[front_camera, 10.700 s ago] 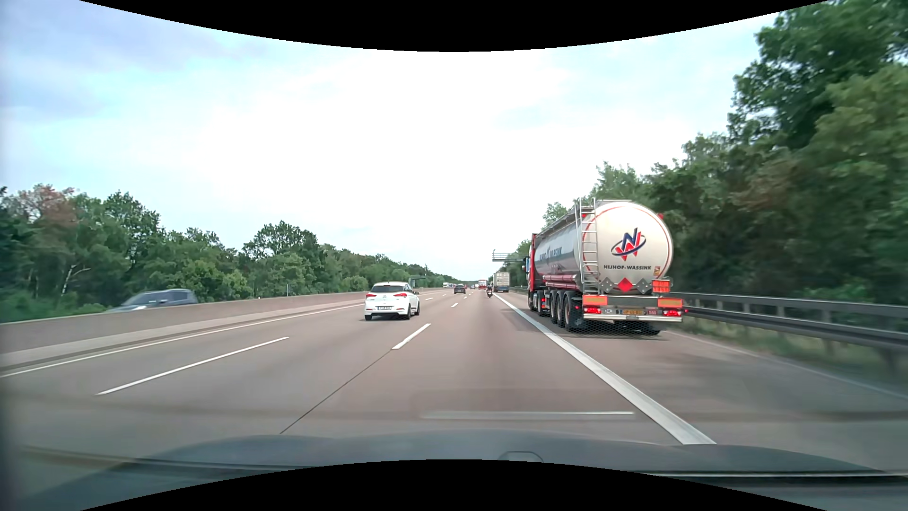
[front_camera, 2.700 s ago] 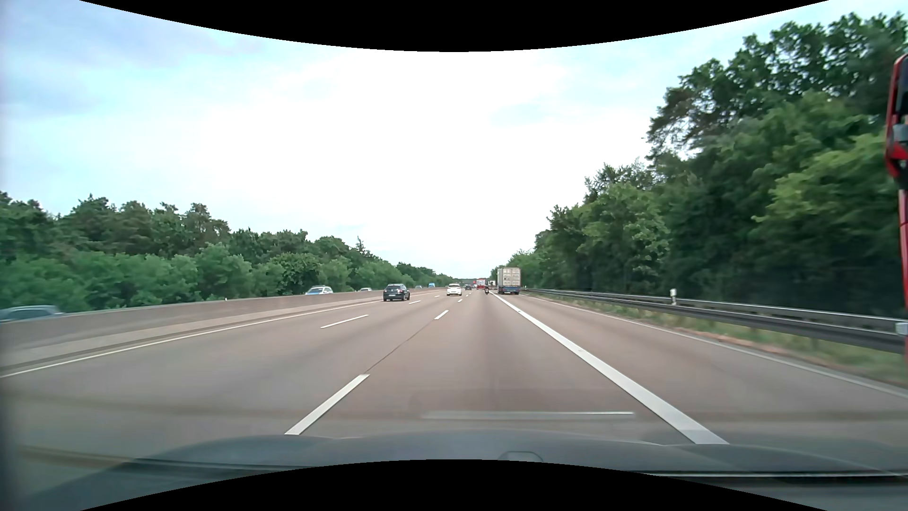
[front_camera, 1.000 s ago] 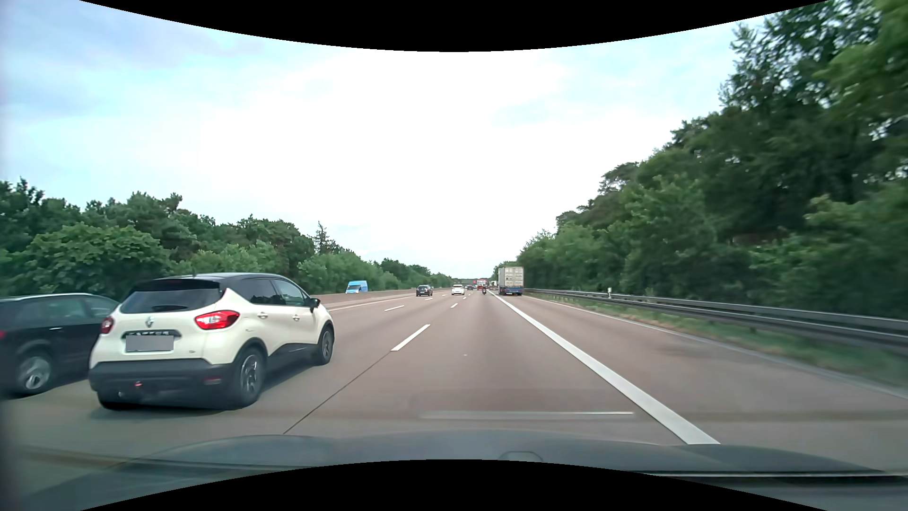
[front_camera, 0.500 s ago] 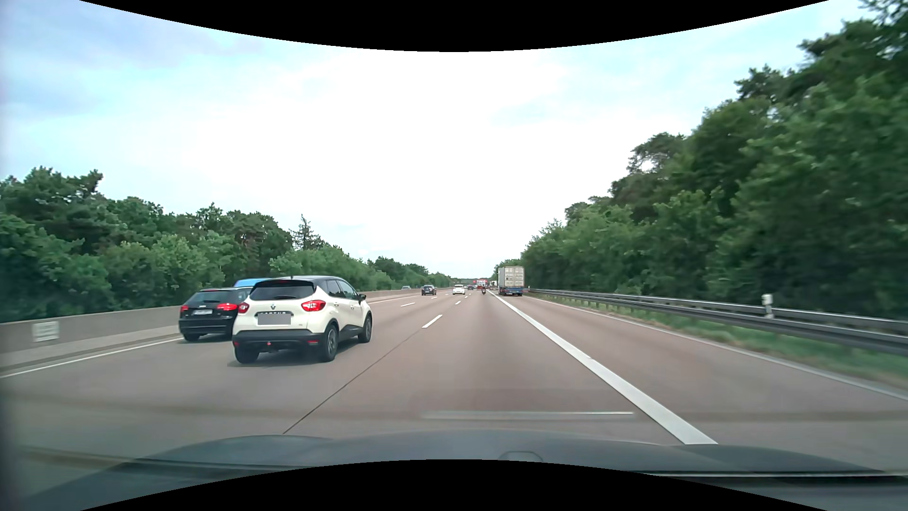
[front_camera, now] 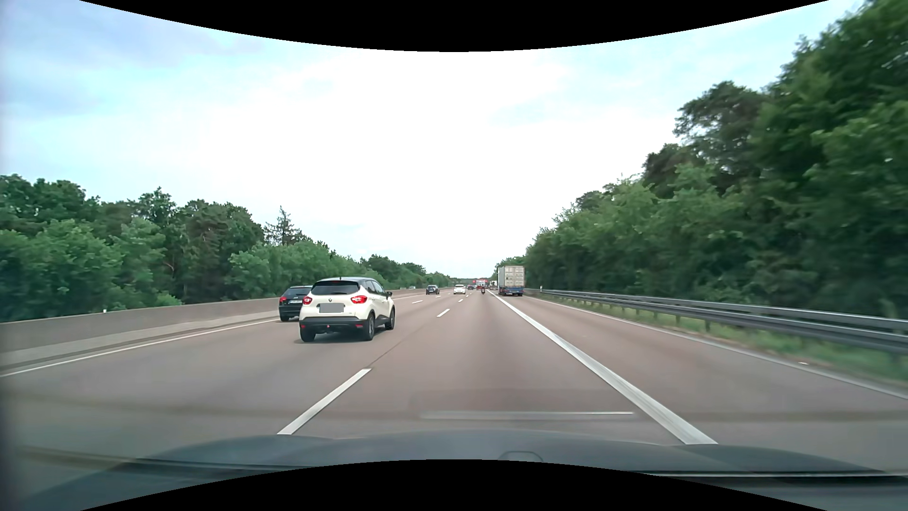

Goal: Follow the waypoints while adhering to traffic rules and regulations

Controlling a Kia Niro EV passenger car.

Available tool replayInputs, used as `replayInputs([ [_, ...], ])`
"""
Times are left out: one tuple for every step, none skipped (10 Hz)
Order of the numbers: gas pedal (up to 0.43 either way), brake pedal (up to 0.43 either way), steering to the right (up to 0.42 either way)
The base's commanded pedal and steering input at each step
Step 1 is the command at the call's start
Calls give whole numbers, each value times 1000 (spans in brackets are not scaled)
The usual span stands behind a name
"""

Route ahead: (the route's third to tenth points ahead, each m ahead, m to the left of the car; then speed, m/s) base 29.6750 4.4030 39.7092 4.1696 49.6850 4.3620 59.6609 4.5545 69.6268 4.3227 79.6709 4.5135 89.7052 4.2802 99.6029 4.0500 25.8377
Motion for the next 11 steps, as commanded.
replayInputs([
  [118, 0, -4],
  [118, 0, -4],
  [118, 0, -4],
  [118, 0, -4],
  [118, 0, -4],
  [118, 0, -4],
  [118, 0, -4],
  [118, 0, -4],
  [118, 0, -4],
  [118, 0, -4],
  [118, 0, -4],
])
